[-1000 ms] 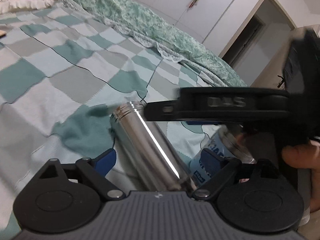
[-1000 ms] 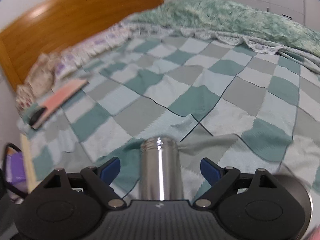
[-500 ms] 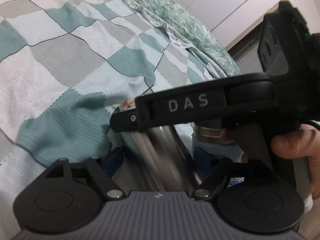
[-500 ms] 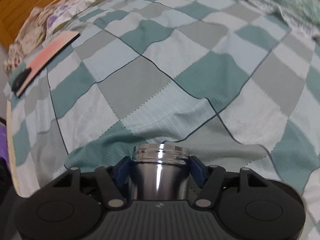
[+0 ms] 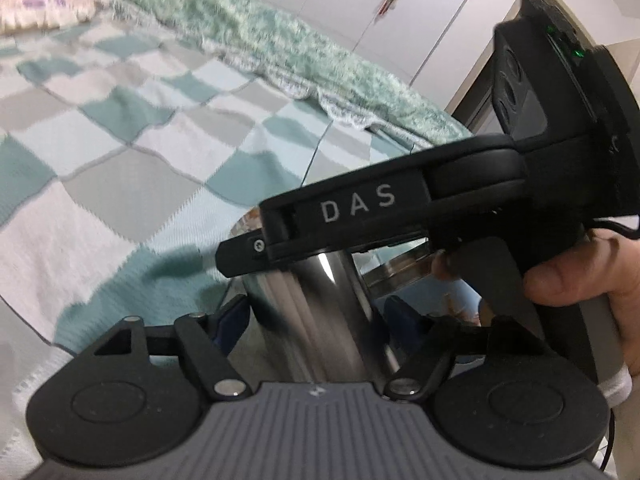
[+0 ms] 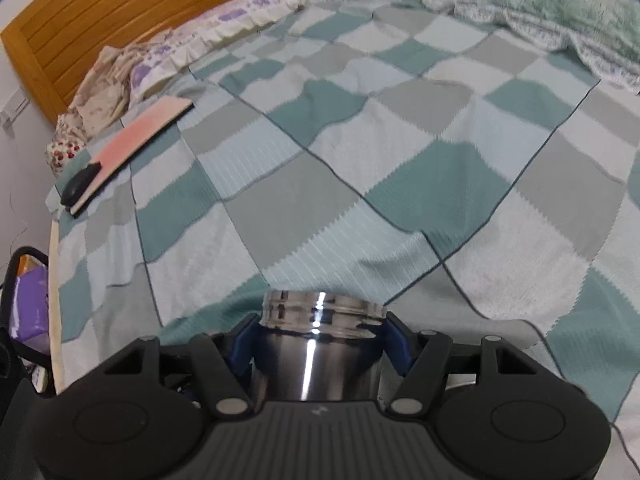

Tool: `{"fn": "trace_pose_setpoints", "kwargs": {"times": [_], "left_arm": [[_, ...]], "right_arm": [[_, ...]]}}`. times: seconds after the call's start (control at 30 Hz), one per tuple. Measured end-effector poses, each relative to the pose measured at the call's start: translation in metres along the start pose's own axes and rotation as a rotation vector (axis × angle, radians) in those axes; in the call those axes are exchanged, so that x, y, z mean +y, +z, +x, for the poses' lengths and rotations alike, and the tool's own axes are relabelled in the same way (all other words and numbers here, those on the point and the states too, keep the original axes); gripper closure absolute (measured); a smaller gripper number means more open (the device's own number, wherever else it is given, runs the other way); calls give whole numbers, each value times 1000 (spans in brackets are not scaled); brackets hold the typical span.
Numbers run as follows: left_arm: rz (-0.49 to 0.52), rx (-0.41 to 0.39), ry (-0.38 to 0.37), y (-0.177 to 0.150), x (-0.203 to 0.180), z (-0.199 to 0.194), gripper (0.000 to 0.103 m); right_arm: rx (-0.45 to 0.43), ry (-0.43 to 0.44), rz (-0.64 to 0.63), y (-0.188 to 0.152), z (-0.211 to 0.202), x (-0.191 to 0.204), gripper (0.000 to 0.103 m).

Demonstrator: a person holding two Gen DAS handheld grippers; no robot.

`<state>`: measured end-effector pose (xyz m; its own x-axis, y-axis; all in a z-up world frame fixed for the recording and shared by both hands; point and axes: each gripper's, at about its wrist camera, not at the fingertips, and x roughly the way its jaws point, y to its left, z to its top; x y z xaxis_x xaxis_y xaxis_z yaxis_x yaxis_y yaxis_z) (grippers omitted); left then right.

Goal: Flip cup upright
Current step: 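Lift the silver bottle with the right gripper and rotate it upright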

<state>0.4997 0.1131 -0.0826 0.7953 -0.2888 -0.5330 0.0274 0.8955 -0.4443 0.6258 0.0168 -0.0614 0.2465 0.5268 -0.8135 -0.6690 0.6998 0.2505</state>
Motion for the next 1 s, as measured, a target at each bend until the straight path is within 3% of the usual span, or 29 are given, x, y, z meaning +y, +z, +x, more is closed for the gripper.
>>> {"fn": "trace_pose_setpoints", "kwargs": {"times": [0.1, 0.27, 0.4, 0.6, 0.67, 0.73, 0.8, 0.83, 1.0], "left_arm": [[46, -51, -13, 3, -7, -16, 33], [81, -58, -42, 3, -17, -19, 24], [154, -107, 19, -2, -34, -28, 39], [213, -168, -28, -9, -52, -43, 39], [235, -166, -37, -12, -60, -46, 37], [245, -127, -56, -14, -64, -46, 26], [266, -107, -65, -20, -69, -43, 28], [277, -99, -66, -23, -71, -42, 36], [322, -131, -105, -43, -88, -46, 38]], "right_arm": [[-75, -1, -17, -5, -23, 8, 40], [-183, 20, -51, -19, -48, 18, 40], [-261, -19, -55, -33, -69, 27, 40], [-380, -73, -86, -59, -101, 40, 40], [-403, -96, -99, -69, -111, 44, 40], [-437, -106, -99, -81, -124, 46, 40], [-474, -139, -116, -93, -134, 50, 40], [-491, -155, -122, -99, -139, 51, 40], [-526, -204, -138, -127, -157, 52, 39]]}}
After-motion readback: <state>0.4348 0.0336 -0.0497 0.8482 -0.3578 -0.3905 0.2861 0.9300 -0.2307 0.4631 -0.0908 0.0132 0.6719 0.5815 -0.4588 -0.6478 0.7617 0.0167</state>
